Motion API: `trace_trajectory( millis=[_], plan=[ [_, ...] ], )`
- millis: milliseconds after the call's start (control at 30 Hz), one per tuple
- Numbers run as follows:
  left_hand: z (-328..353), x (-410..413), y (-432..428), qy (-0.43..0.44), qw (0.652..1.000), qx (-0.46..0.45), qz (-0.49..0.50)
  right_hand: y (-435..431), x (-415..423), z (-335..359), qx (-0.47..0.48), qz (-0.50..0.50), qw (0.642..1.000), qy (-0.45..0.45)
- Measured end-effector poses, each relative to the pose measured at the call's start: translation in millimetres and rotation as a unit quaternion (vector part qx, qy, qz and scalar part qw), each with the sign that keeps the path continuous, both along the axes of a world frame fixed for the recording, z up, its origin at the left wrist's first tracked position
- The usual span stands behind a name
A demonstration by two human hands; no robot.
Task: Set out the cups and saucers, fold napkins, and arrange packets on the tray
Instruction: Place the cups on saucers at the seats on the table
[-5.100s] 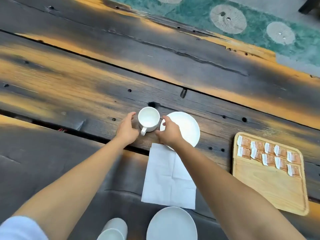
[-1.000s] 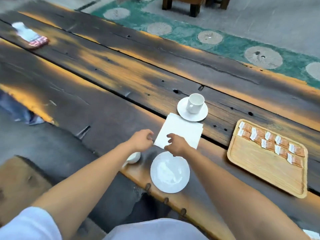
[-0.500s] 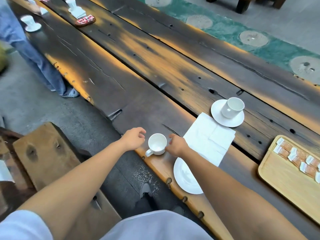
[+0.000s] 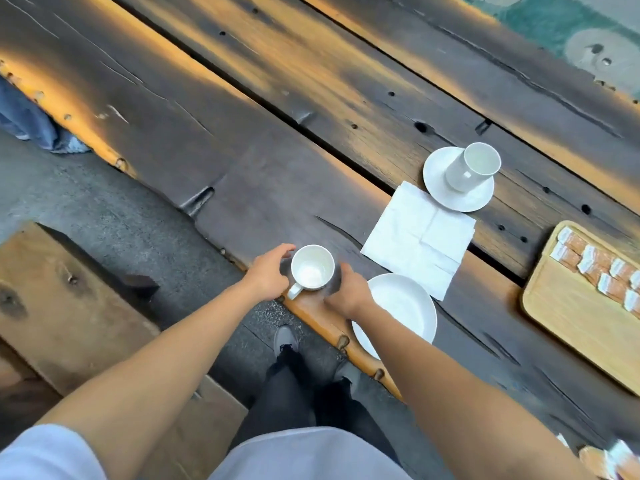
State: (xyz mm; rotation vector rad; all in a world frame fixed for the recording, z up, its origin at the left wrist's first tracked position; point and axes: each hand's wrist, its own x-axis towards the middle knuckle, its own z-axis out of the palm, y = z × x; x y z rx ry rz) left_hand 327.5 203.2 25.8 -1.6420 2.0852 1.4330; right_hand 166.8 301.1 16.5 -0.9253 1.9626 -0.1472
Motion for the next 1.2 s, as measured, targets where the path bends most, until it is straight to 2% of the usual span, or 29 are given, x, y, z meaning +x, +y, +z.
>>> trace_trajectory(
  millis=[200, 300, 500, 733, 967, 1200],
  plan=[
    [-15, -6, 0, 0.025, 1.0, 0.014, -0.01, -5, 18, -9, -0.072, -0.095, 0.992, -0.038],
    [-14, -8, 1, 0.033, 0.999, 0.017, -0.013, -8, 26, -8, -0.074, -0.142, 0.985, -0.059],
    [-6, -13, -1, 0.047, 0.998, 0.026, -0.025, -9, 18, 9, -0.058, -0.115, 0.989, -0.069],
    [20, -55, 13, 0.088, 0.993, -0.021, -0.07, 12, -16, 52, -0.138, -0.135, 0.979, -0.059],
    [26, -112, 55, 0.111, 0.983, -0.006, -0.144, 68, -61, 62, -0.118, -0.209, 0.971, -0.009],
    [17, -136, 95, 0.094, 0.976, 0.009, -0.198, 115, -80, 54, -0.07, -0.253, 0.965, -0.009]
  ],
)
